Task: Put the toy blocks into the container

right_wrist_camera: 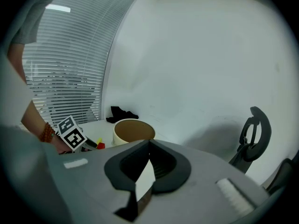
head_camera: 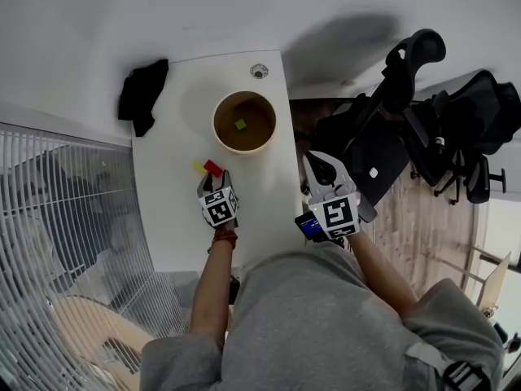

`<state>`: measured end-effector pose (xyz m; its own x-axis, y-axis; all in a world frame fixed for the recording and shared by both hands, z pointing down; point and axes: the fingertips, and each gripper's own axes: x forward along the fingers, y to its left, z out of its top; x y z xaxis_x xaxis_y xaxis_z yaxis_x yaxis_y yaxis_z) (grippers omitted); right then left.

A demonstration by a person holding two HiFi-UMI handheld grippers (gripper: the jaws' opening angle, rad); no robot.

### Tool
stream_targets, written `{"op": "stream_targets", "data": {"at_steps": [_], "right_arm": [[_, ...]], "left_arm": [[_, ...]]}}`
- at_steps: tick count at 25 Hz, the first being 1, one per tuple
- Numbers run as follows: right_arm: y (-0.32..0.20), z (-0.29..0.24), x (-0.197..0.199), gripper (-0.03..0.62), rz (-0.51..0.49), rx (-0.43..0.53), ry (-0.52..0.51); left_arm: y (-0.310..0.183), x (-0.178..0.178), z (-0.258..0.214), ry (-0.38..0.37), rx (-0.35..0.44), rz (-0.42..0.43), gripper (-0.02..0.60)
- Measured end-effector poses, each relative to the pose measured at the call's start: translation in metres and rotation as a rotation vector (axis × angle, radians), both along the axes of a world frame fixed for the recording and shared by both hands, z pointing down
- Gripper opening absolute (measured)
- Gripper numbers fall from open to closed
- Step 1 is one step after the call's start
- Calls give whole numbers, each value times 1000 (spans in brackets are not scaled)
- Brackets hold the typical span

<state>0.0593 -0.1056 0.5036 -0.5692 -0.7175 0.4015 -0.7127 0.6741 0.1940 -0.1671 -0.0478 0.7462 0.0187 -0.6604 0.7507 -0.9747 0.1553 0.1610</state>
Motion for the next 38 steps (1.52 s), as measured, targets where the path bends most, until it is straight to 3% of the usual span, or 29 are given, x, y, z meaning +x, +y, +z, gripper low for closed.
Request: {"op": "stream_targets", "data": {"at_steps": [10, 25, 38], "right_arm": [[2, 2, -3, 11, -8, -8, 14], [5, 3, -1, 12, 2, -12, 18], [8, 0, 2, 11, 10, -7, 11]], "left_arm": [[3, -5, 23, 45, -72, -87, 208], [5, -8, 26, 67, -61, -114, 161], [15, -5, 9, 43, 7, -31, 150]]}}
